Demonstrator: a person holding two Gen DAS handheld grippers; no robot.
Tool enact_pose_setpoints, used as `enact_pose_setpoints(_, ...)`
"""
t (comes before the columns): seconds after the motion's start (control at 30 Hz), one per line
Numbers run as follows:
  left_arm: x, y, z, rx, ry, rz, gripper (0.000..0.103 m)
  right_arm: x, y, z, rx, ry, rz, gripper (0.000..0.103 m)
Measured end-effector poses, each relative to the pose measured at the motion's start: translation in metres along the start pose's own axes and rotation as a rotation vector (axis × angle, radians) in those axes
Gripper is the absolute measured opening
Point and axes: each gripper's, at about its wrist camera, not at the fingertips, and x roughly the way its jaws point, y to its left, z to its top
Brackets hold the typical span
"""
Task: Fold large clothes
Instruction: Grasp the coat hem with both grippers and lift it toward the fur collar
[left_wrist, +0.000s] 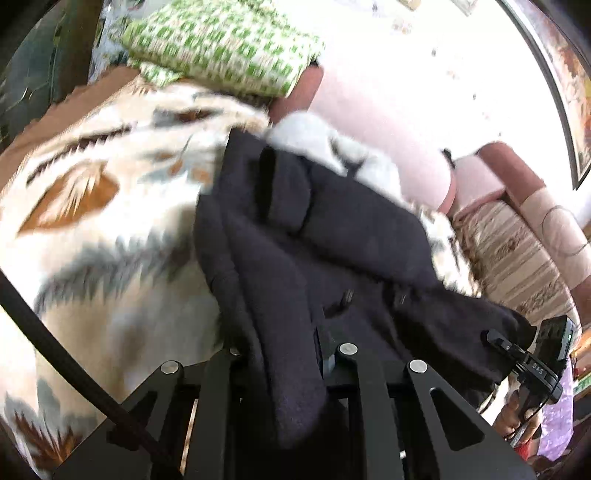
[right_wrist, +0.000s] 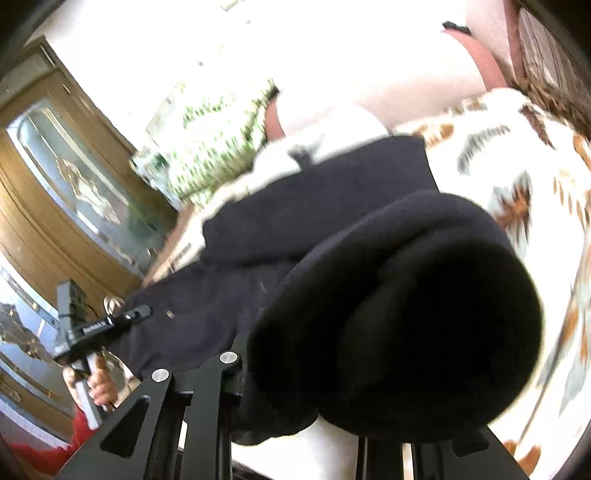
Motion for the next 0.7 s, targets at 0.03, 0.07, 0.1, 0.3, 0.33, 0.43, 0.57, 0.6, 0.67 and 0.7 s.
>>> enact_pose_setpoints(0.03, 0.001, -0.002, 0.012, -0.005, -0.018, -0.006, 0.015, 0.002, 0.006, 0.011, -0.001, -0.020, 0.006, 0.028)
enact_pose_setpoints(0.07, 0.004, -0.004, 0.020, -0.010, -0.031, -0.011, 0.015, 0.006, 0.011, 0.022, -0.004, -0.042, 0.007, 0.027)
enact_pose_setpoints(0.1, 0.007, -0.005, 0.033, -0.016, -0.047, -0.013, 0.015, 0.008, 0.014, 0.032, -0.006, -0.061, 0.008, 0.027)
enact_pose_setpoints(0.3, 0.058, -0.012, 0.093, -0.038, -0.070, 0.030, 0.015, 0.050, 0.019, 0.101, 0.036, -0.165, 0.001, 0.026)
enact_pose_setpoints(0.33, 0.068, -0.014, 0.099, -0.033, -0.065, 0.047, 0.015, 0.060, 0.016, 0.110, 0.047, -0.173, -0.008, 0.026)
enact_pose_setpoints(0.43, 0.100, -0.016, 0.125, -0.043, -0.040, 0.085, 0.015, 0.091, -0.001, 0.133, 0.093, -0.177, -0.022, 0.026)
enact_pose_setpoints(0.57, 0.134, -0.010, 0.153, -0.087, -0.013, 0.087, 0.016, 0.122, -0.031, 0.166, 0.175, -0.176, -0.030, 0.026)
enact_pose_setpoints(0.6, 0.144, -0.010, 0.160, -0.086, -0.011, 0.095, 0.016, 0.127, -0.037, 0.169, 0.181, -0.175, -0.035, 0.026)
enact_pose_setpoints(0.67, 0.164, -0.010, 0.172, -0.086, -0.003, 0.110, 0.016, 0.143, -0.048, 0.182, 0.194, -0.169, -0.050, 0.026)
enact_pose_setpoints(0.7, 0.172, -0.010, 0.177, -0.085, 0.000, 0.117, 0.017, 0.150, -0.053, 0.188, 0.206, -0.169, -0.052, 0.026)
